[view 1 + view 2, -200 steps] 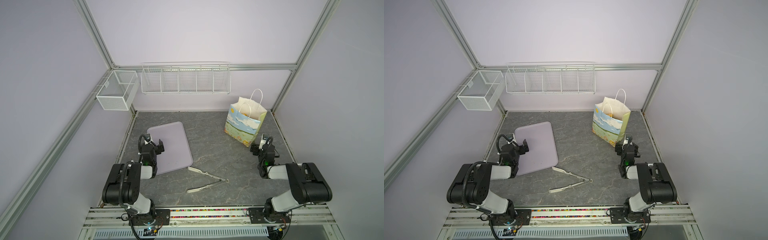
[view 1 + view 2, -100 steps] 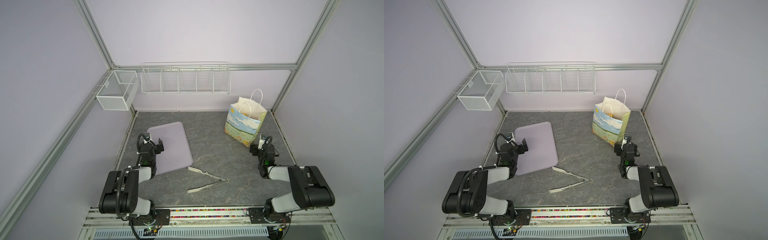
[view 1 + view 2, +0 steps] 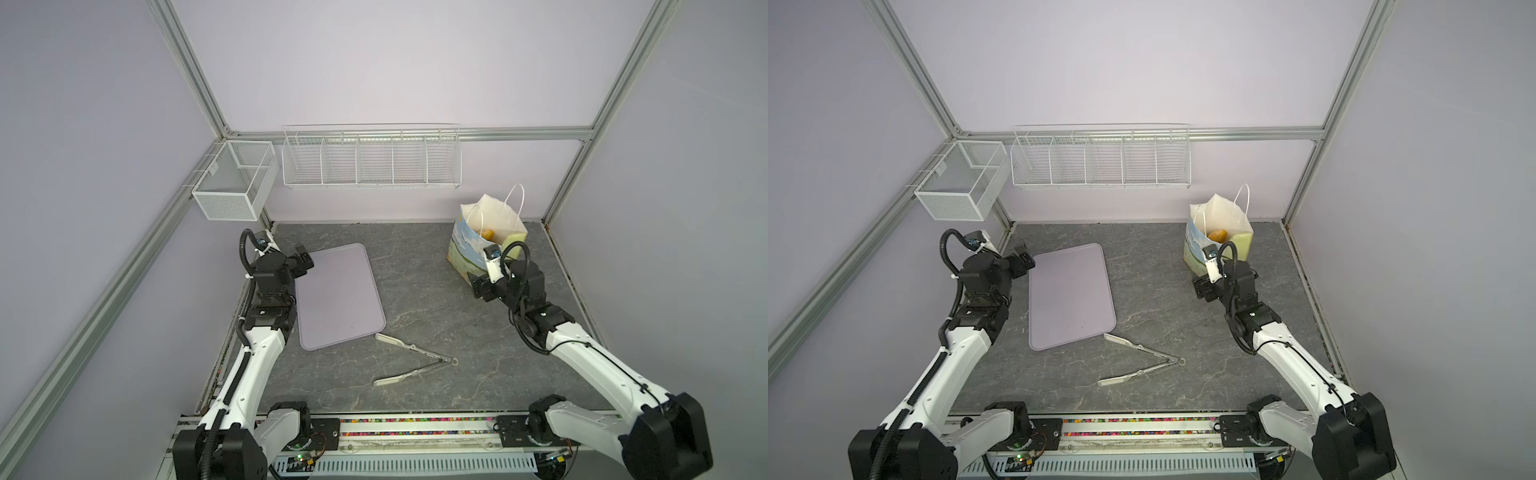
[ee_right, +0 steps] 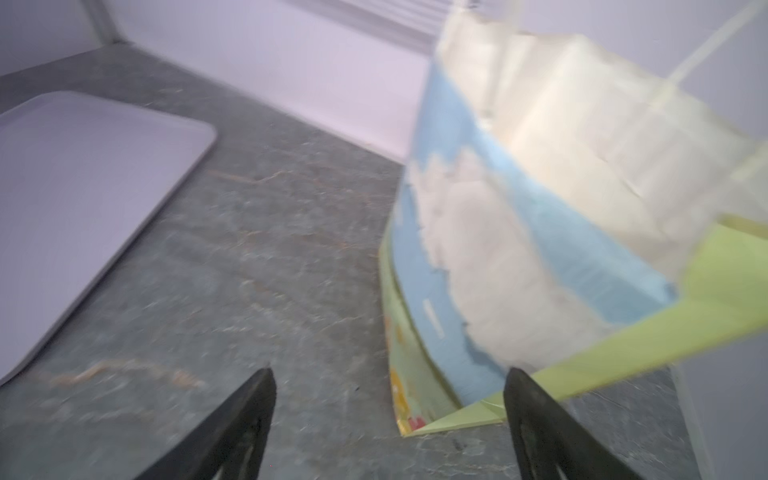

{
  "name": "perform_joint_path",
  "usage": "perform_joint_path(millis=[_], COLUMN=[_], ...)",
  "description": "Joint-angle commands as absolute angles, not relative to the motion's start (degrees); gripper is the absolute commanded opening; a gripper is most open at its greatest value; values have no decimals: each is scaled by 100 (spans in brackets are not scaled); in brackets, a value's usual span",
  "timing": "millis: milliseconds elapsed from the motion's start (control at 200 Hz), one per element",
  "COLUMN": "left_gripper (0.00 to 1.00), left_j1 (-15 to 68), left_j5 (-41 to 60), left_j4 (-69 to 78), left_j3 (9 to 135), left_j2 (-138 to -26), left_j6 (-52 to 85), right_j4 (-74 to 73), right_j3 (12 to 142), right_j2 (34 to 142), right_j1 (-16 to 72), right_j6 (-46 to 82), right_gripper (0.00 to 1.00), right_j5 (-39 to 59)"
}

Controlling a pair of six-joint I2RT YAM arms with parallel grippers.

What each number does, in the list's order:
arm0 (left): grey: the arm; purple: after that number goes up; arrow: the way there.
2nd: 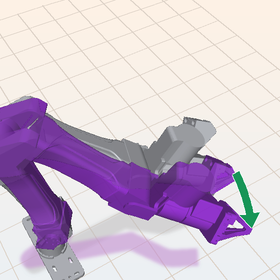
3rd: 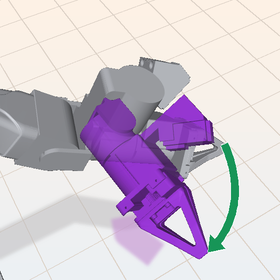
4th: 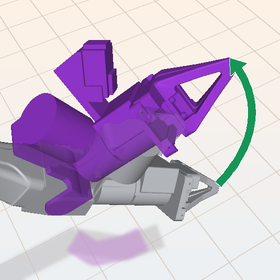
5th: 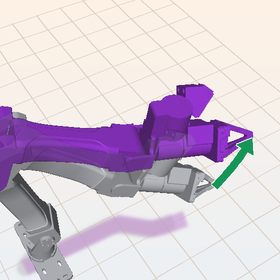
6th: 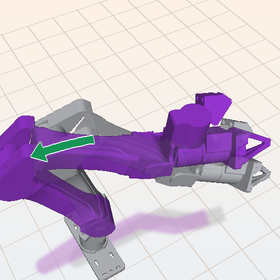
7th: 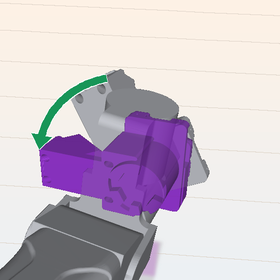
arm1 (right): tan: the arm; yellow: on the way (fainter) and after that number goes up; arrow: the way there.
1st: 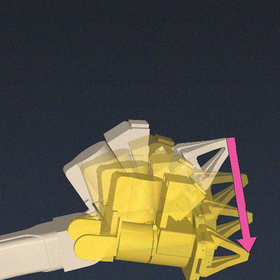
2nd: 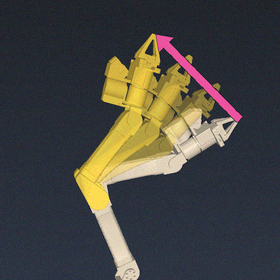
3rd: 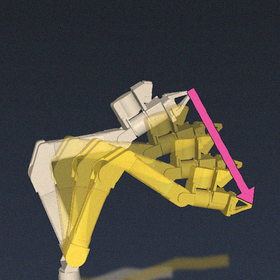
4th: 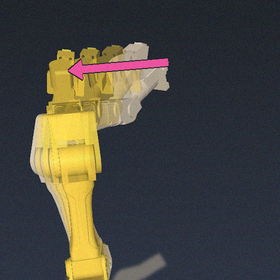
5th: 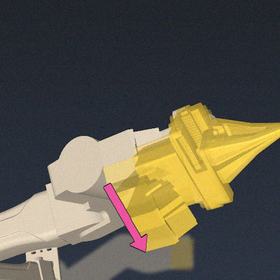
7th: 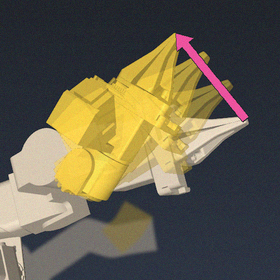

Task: Take the fake bread out of the paper bag
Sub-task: 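Lower the right gripper onto the cream tongs and close on them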

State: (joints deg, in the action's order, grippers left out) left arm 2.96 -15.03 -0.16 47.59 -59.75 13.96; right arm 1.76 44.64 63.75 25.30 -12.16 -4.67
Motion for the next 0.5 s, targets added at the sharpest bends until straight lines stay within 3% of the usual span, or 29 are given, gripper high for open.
perform_joint_path(millis=[0, 145, 495], left_gripper=[99, 99, 99], left_j1=[272, 273, 272], left_j5=[-1166, -484, 696], left_j4=[-1228, -1341, -1547], left_j3=[4796, 4587, 4157], left_j2=[-5635, -5272, -5226], left_j6=[1754, 1933, 2039], right_j4=[1880, 2935, 3580], right_j3=[4679, 4715, 4998], right_j2=[6341, 6410, 7251], right_j1=[3377, 4575, 5859], right_j6=[-2273, -2944, -2949], right_gripper=[88, 88, 88], right_j5=[89, -2, 360])
